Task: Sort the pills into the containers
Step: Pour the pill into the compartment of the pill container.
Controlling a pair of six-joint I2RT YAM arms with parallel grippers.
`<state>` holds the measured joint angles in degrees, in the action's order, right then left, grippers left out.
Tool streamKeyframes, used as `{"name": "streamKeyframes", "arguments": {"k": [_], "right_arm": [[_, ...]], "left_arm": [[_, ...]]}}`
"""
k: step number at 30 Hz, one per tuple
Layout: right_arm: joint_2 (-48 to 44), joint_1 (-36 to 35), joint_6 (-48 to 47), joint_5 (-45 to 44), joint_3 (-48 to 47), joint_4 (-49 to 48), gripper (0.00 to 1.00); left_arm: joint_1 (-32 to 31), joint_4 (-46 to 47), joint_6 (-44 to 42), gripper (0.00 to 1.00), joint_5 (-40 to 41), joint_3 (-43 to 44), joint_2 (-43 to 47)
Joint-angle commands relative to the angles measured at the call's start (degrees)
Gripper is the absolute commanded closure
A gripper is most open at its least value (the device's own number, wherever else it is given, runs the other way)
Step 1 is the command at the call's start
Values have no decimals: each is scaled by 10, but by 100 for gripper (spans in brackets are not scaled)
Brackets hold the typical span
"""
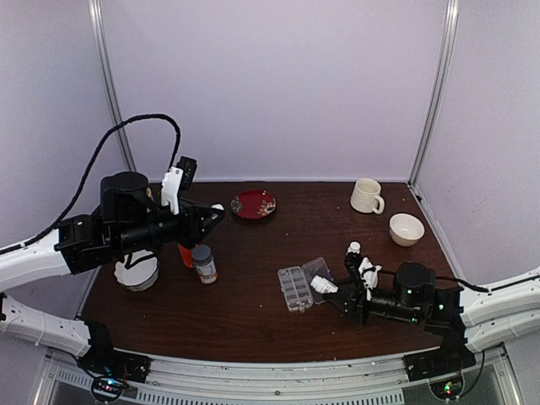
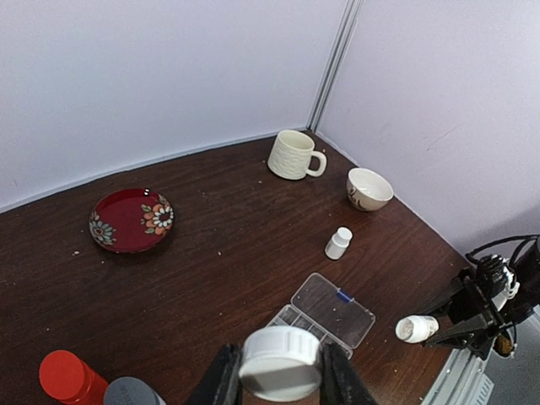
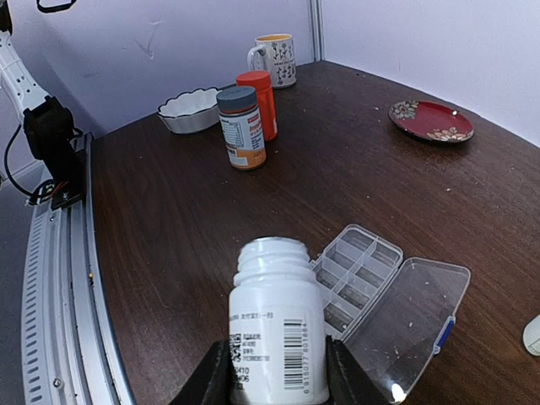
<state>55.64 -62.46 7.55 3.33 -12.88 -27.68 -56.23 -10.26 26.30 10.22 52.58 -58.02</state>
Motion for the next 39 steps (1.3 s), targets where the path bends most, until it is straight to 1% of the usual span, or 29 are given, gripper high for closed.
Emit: {"name": "streamKeyframes", "arguments": {"k": [1,5,9,11,15,19,25,30,36,39], "right_arm": [[28,9,49,-3,7,-34,100],[59,20,56,19,21,-83,100],[96,42,78,22,0,-62,100],[119,50,83,46,-13,-57,100],[159,54,90,75,-31,-56,100],[186,56,96,85,-46,-58,100],[210,58,96,73,-70,-21,100],[211,59,102,59,-80,14,100],[211,60,117,32,-102,69,100],[214,61,121,27,-105,79,100]], "left_arm": [[4,62,-41,100,-1,-13,-18],[3,78,-52,100,-11,-16,-33],[4,96,-59,100,-18,-25,-46],[4,99,-62,100,-27,-31,-53],[4,130,-62,100,-46,-44,-62],[4,150,-58,100,-59,-59,-71],[4,166,-51,100,-70,-71,-101],[3,197,-41,100,-78,-84,-122],[0,207,-41,100,-80,-85,-151],[-4,208,-42,100,-80,-83,-163]]}}
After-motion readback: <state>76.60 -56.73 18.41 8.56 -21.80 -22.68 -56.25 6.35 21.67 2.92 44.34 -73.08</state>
